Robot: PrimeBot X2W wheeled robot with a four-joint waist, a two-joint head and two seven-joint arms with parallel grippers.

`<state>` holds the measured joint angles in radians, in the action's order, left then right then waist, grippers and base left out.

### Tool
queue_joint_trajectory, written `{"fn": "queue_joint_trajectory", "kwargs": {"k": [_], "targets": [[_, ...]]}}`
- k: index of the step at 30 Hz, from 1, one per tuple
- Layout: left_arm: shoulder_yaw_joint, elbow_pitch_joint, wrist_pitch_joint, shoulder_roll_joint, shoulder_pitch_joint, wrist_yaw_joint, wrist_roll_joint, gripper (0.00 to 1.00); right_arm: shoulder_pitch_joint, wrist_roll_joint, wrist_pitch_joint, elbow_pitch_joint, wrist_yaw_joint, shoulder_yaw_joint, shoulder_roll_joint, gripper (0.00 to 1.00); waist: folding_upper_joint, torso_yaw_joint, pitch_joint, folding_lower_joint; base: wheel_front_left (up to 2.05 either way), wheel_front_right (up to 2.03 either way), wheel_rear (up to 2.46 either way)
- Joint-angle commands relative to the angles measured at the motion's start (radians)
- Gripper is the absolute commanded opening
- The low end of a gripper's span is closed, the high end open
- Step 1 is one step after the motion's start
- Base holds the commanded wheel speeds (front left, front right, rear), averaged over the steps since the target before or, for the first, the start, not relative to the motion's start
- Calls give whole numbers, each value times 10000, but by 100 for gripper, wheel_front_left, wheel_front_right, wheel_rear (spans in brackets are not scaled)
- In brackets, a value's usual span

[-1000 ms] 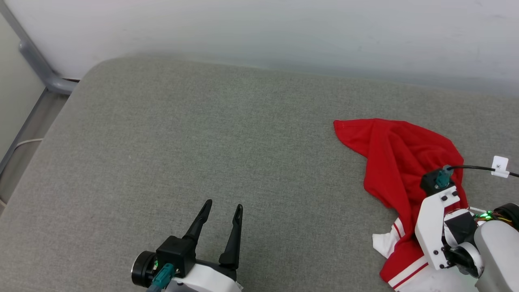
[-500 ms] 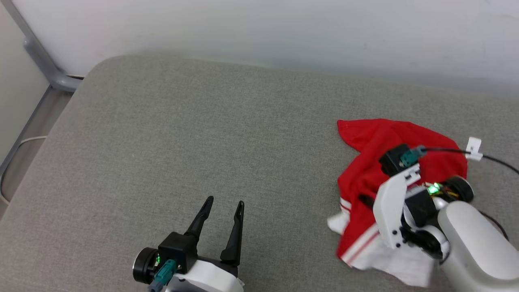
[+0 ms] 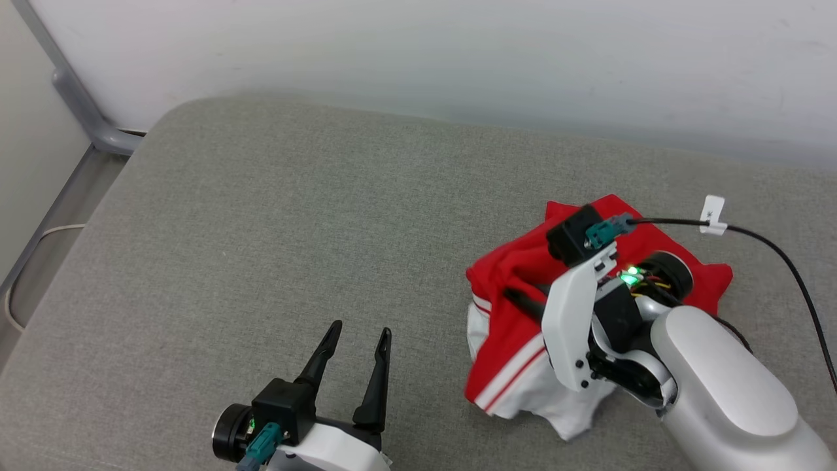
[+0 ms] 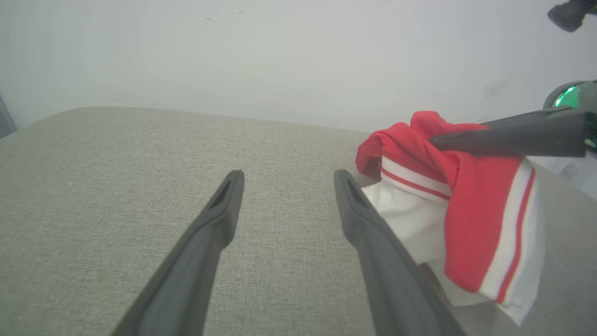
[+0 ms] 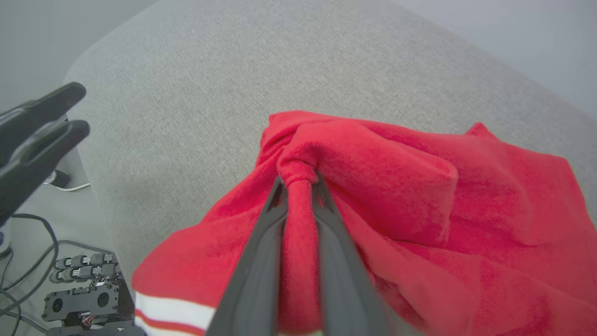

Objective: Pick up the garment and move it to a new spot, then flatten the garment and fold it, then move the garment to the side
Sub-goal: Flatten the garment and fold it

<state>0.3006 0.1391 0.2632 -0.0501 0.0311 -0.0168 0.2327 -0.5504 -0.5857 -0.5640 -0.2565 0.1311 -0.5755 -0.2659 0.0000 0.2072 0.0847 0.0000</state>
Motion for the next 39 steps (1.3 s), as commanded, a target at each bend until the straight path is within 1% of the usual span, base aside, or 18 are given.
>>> {"fn": "queue_joint_trajectory", "kwargs": {"k": [1,5,6,7,8,10,12,16,20,24,27,30,33,39], "targets": [[-1,-36,23,-2,-57,21,19,100,38,128,-27,-232,-7,-85,-145,0,0,29,32,0,0,0,0],[23,-55,23,-2,-41,53,49,100,319,417,-176,-1166,-7,-631,-410,0,0,46,83,0,0,0,0],[24,-54,23,-2,-39,53,57,100,317,541,-125,-1388,-7,-777,-509,21,0,38,85,0,0,0,0],[22,-54,23,-1,-28,59,61,100,308,646,8,-1585,-8,-856,-567,90,0,19,91,0,0,0,0],[23,-54,23,-1,-4,72,63,100,332,748,133,-1836,-7,-880,-580,100,0,-6,89,0,0,0,0],[16,-43,23,-2,17,63,48,100,383,854,388,-2153,-7,-992,-507,100,0,-89,48,0,0,0,0],[-32,3,23,-2,19,34,12,100,424,715,753,-2308,-7,-878,-406,100,0,-206,-22,0,0,0,0],[-124,43,23,-1,-124,-8,-53,100,531,410,1688,-2107,-7,-395,-452,100,0,-491,-284,0,0,0,0],[-268,-9,23,-2,-214,-70,-78,100,962,194,2853,-1367,-7,347,-728,100,0,-821,-558,0,0,0,0],[-414,-94,23,-2,-293,-120,-75,100,1705,424,4152,-472,-7,1358,-1123,100,0,-1168,-772,0,0,0,0],[-492,-161,23,-4,-350,-159,8,100,2479,589,4955,131,-7,2333,-1127,100,0,-1380,-882,0,0,0,0],[-563,-215,23,-2,-414,-186,71,100,3324,1048,5690,730,-7,3421,-927,100,0,-1574,-938,0,0,0,0],[-651,-245,23,-2,-457,-251,186,100,4269,1591,6320,1313,-7,4349,-385,100,0,-1746,-941,0,0,0,0],[-715,-274,23,-2,-636,-344,139,100,5668,2551,7201,2274,-7,5432,630,100,0,-2020,-932,0,0,0,0]]}}
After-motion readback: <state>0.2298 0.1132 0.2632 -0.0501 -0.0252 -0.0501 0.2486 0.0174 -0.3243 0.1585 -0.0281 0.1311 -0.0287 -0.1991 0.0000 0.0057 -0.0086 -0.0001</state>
